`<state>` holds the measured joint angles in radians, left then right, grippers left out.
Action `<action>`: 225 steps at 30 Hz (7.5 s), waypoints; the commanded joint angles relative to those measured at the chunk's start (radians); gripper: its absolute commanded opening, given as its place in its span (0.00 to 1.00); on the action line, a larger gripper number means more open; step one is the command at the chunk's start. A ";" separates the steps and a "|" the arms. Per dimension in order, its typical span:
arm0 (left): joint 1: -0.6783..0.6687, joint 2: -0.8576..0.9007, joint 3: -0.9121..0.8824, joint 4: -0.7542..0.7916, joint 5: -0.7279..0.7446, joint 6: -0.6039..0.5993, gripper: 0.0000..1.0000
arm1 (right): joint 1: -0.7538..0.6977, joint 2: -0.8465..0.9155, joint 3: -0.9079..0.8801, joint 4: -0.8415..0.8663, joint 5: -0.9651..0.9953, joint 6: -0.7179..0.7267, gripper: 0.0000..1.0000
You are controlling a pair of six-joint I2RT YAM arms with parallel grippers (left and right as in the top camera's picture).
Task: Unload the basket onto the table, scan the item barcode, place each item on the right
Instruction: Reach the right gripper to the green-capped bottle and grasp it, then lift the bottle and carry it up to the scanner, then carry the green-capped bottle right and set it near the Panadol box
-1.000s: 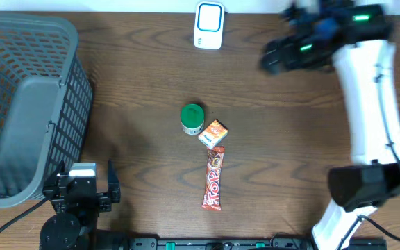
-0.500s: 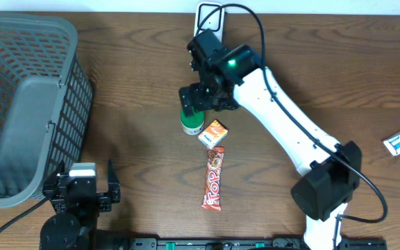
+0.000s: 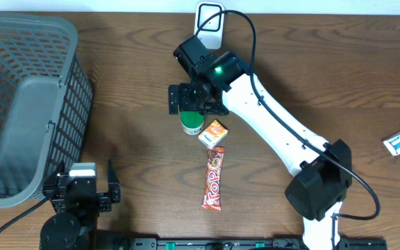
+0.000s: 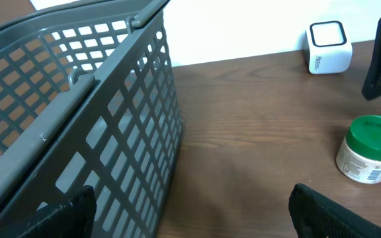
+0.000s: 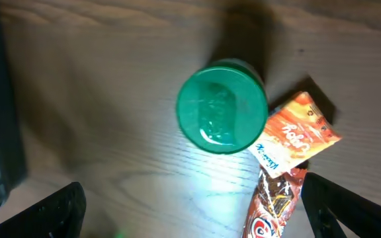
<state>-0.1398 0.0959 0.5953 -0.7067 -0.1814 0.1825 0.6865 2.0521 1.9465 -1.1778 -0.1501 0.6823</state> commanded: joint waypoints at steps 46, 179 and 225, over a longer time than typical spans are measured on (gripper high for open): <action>0.004 -0.005 -0.002 0.003 0.006 -0.008 0.92 | 0.018 0.381 0.187 -0.096 0.036 -0.004 0.66; 0.004 -0.005 -0.002 0.003 0.006 -0.009 0.92 | -0.212 0.537 0.516 0.832 0.568 -0.625 0.48; 0.004 -0.005 -0.002 0.003 0.006 -0.009 0.92 | -1.075 0.175 -0.122 0.025 0.343 -0.201 0.49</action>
<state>-0.1398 0.0959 0.5953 -0.7067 -0.1814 0.1825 -0.3473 2.2330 1.8618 -1.1728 0.1967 0.4675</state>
